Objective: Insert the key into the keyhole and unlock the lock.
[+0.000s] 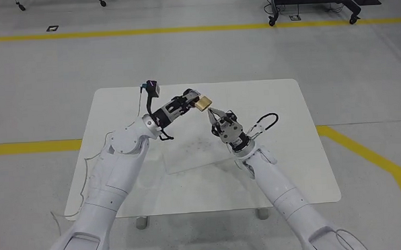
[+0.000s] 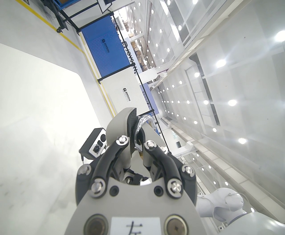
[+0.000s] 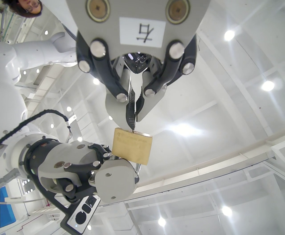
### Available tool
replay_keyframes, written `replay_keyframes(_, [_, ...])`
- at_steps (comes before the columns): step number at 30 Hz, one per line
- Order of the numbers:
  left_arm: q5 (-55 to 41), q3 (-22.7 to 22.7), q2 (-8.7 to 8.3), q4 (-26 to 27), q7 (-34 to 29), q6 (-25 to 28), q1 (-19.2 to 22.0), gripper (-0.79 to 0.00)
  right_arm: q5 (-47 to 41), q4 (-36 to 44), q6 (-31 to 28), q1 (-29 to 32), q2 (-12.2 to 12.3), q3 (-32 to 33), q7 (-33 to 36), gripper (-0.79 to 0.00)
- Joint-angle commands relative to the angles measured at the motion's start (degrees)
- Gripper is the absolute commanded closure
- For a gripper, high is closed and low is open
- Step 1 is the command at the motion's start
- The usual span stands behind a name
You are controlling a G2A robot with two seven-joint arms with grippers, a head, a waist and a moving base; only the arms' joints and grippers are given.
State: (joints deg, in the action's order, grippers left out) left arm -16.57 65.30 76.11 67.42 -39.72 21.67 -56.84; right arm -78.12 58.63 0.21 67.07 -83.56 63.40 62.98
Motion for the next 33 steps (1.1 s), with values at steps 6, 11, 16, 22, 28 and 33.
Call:
replay_keyframes(6, [-0.3, 0.5, -0.05, 0.1, 1.0, -0.1, -0.1, 0.0, 2.8, 1.8, -3.6, 1.2, 0.4, 1.8, -0.3, -0.785])
replay_keyframes(11, [2.9, 1.1, -0.37, 0.0, 2.8, -2.7, 0.1, 0.0, 11.5, 7.3, -15.1, 5.0, 2.0, 7.5, -2.2, -0.785])
replay_keyframes(16, [17.2, -2.0, -0.88, 1.6, 2.4, -9.6, 1.0, 0.0, 25.0, 17.7, -26.9, 11.8, 4.0, 15.7, -10.3, -0.785])
replay_keyframes(22, [31.2, -8.6, -1.14, 2.2, -7.6, -12.4, 2.8, 0.0, 25.0, 17.7, -26.9, 11.8, 4.0, 15.7, -10.3, -0.785])
replay_keyframes(28, [42.5, -14.7, -0.77, 0.5, -11.3, -13.4, 4.2, 0.0, 25.0, 17.7, -26.9, 11.8, 4.0, 15.7, -10.3, -0.785])
replay_keyframes(33, [43.4, -16.1, -0.29, -0.9, -10.9, -14.7, 5.1, -0.348, 25.0, 17.7, -26.9, 11.8, 4.0, 15.7, -10.3, -0.785])
